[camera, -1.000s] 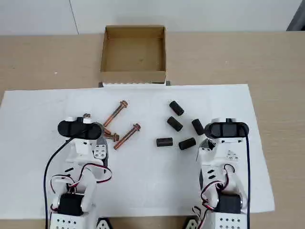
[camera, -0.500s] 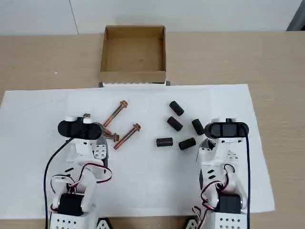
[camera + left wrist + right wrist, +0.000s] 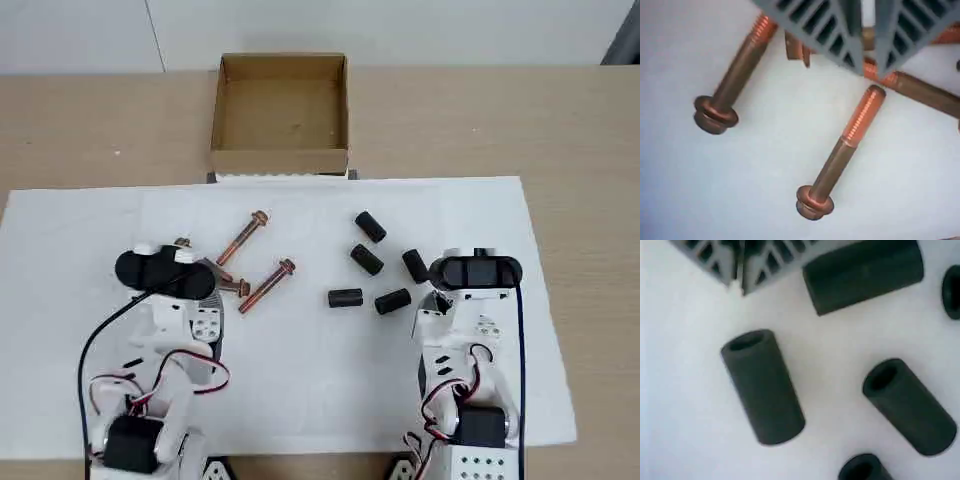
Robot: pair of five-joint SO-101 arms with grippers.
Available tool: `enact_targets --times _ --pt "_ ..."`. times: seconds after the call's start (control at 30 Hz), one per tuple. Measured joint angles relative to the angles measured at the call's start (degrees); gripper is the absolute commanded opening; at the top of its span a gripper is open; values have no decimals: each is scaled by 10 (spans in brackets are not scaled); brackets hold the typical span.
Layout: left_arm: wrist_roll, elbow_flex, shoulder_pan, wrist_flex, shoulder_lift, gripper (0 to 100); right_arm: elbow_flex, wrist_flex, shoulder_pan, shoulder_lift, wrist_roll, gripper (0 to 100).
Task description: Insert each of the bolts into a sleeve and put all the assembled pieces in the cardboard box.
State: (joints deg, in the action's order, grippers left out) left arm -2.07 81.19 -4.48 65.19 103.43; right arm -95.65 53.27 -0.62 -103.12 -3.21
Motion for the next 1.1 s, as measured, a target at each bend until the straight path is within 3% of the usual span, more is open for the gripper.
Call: enact_targets --times 0.33,0.77,0.93,1.1 --pt "25 -157 0 89 -26 7 0 0 0 0 0 3" --pt "32 -511 185 117 -432 7 0 0 0 0 0 3" --pt "-8 -600 193 171 -503 8 0 0 0 0 0 3" --pt "-23 -615 193 220 -524 8 0 0 0 0 -4 3"
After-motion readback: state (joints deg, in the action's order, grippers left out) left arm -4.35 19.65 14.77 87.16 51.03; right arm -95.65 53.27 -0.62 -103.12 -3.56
